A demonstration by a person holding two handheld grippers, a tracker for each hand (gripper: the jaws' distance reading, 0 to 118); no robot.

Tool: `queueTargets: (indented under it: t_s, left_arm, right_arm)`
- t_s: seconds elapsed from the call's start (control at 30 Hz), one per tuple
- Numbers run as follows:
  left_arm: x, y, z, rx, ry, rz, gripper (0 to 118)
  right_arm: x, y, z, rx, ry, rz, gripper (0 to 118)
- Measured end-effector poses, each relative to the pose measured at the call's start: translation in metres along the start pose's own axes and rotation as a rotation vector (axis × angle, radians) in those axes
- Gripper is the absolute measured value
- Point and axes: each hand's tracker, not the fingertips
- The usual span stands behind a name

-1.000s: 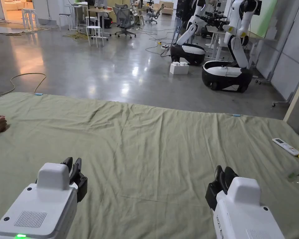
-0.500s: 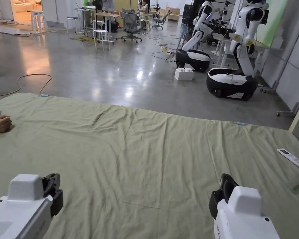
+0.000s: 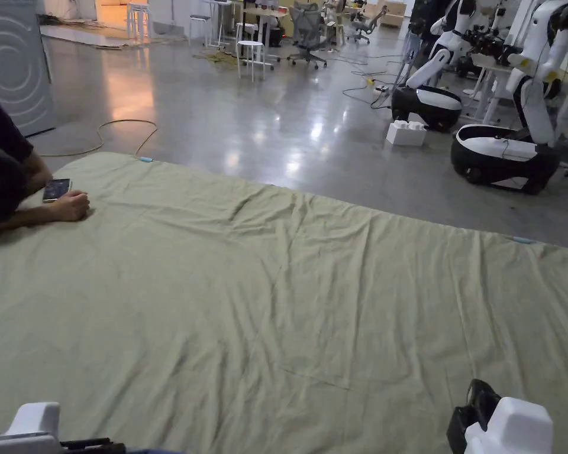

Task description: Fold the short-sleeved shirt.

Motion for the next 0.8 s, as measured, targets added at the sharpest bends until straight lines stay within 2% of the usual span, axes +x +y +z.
queueTargets:
  t_s: [0.17, 0.23, 0.3, 0.37, 0.43, 0.47, 0.5, 0.53, 0.57, 0.6, 0.7, 0.73, 0.8]
  left_arm:
    - [-0.042, -0.007, -0.024, -0.071, -0.157, 0.147, 88]
    - [-0.043, -0.01, -0.02, -0.006, -0.23, 0.138, 88]
    - [-0.049, -0.009, -0.024, -0.023, -0.346, 0.224, 86]
    - [-0.057, -0.011, -0.036, -0.095, -0.488, 0.371, 85]
    - [-0.069, -0.013, -0.054, -0.128, -0.534, 0.408, 82]
    - [-0.072, -0.014, -0.06, -0.134, -0.546, 0.402, 79]
    - [-0.073, -0.013, -0.06, -0.103, -0.509, 0.362, 71]
    - [-0.073, -0.012, -0.063, -0.098, -0.492, 0.351, 57]
    - [-0.073, -0.015, -0.068, -0.103, -0.461, 0.346, 33]
    - [-0.075, -0.019, -0.075, -0.12, -0.412, 0.35, 20]
    - [-0.085, -0.017, -0.076, -0.101, -0.452, 0.387, 17]
    - [-0.033, -0.033, -0.049, -0.106, -0.437, 0.386, 15]
    - [-0.02, -0.035, -0.039, -0.097, -0.416, 0.357, 13]
  right_arm:
    - [0.0, -0.005, -0.002, -0.028, -0.001, 0.01, 3]
    - [0.001, -0.006, -0.002, -0.036, -0.003, 0.014, 3]
    - [0.001, -0.009, -0.004, -0.041, -0.004, 0.017, 3]
    - [0.0, -0.009, -0.003, -0.045, -0.003, 0.019, 3]
    - [-0.001, -0.01, -0.003, -0.048, -0.002, 0.022, 3]
    - [-0.002, -0.01, -0.003, -0.05, -0.001, 0.023, 3]
    - [-0.002, -0.01, -0.003, -0.052, 0.001, 0.022, 3]
    - [-0.003, -0.011, -0.004, -0.054, 0.003, 0.022, 3]
    - [-0.004, -0.011, -0.004, -0.057, 0.006, 0.022, 3]
    - [-0.004, -0.011, -0.004, -0.059, 0.009, 0.024, 3]
    - [-0.006, -0.011, -0.004, -0.059, 0.013, 0.035, 3]
    - [-0.006, -0.01, -0.004, -0.059, 0.014, 0.037, 3]
    - [-0.006, -0.01, -0.004, -0.058, 0.015, 0.041, 3]
